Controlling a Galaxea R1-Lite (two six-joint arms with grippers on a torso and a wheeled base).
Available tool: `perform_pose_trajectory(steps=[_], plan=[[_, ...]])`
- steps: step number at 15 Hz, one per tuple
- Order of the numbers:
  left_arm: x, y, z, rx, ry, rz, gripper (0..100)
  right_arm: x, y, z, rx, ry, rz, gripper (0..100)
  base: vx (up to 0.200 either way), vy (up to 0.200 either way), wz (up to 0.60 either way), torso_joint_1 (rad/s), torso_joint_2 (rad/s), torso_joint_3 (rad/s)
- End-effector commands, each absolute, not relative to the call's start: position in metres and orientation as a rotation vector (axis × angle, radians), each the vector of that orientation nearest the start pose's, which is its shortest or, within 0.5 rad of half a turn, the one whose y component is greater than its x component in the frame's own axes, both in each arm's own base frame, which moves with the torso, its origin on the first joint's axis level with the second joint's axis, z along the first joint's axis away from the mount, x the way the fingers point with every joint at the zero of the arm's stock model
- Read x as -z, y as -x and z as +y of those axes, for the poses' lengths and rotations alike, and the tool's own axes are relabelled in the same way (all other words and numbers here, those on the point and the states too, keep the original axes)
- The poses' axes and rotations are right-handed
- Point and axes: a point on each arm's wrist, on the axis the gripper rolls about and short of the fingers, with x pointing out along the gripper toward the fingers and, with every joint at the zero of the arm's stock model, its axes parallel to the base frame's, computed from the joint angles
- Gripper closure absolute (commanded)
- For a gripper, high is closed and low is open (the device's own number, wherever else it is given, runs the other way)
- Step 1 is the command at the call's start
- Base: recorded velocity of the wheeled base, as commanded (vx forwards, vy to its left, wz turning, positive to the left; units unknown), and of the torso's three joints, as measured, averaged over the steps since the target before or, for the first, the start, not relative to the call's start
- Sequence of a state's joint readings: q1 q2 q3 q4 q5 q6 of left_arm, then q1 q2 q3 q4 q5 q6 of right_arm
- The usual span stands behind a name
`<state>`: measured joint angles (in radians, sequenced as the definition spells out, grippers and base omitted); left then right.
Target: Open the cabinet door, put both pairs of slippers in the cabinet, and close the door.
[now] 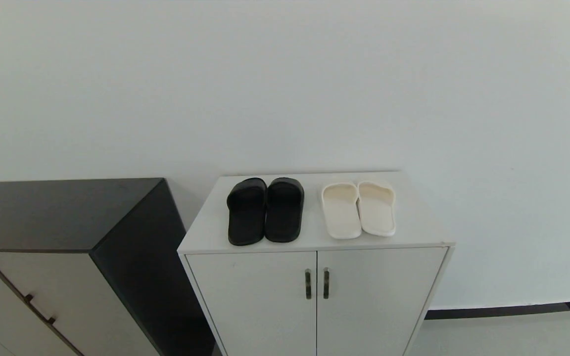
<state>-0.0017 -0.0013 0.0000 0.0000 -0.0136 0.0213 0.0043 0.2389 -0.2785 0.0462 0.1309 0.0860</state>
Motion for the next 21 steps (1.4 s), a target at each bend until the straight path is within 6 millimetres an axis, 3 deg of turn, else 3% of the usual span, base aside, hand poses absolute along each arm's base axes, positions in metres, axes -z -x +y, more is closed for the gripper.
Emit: perform_pose_trajectory(steps=[1,4,7,8,10,14,16,18,21], plan=[[-0.075,0.023,0.0,0.015,-0.021,0.0,100,-0.173,-0.049,0.006,-0.205,-0.148,0.229,0,0.0,0.0,0.0,0.0,0.0,0.0],[-0.075,0.023,0.0,0.009,-0.02,0.0,100,-0.19,-0.096,0.019,-0.282,-0.147,0.277,0,0.0,0.0,0.0,0.0,0.0,0.0],[-0.075,0.023,0.0,0.003,-0.02,0.0,100,-0.208,-0.144,0.087,-0.314,-0.219,0.386,0,0.0,0.0,0.0,0.0,0.0,0.0],[-0.075,0.023,0.0,0.003,-0.02,0.0,100,-0.21,-0.15,0.095,-0.302,-0.21,0.388,0,0.0,0.0,0.0,0.0,0.0,0.0],[-0.075,0.023,0.0,0.003,-0.02,0.0,100,-0.217,-0.178,0.135,-0.294,-0.171,0.392,0,0.0,0.0,0.0,0.0,0.0,0.0],[-0.075,0.023,0.0,0.003,-0.017,0.0,100,-0.212,-0.224,0.183,-0.239,-0.133,0.395,0,0.0,0.0,0.0,0.0,0.0,0.0],[-0.075,0.023,0.0,0.002,-0.006,0.0,100,-0.199,-0.257,0.205,-0.22,-0.123,0.388,0,0.0,0.0,0.0,0.0,0.0,0.0],[-0.075,0.023,0.0,0.002,-0.005,0.0,100,-0.182,-0.288,0.22,-0.19,-0.092,0.367,0,0.0,0.0,0.0,0.0,0.0,0.0],[-0.075,0.023,0.0,0.002,-0.006,0.0,100,-0.171,-0.32,0.229,-0.125,-0.037,0.323,0,0.0,0.0,0.0,0.0,0.0,0.0]])
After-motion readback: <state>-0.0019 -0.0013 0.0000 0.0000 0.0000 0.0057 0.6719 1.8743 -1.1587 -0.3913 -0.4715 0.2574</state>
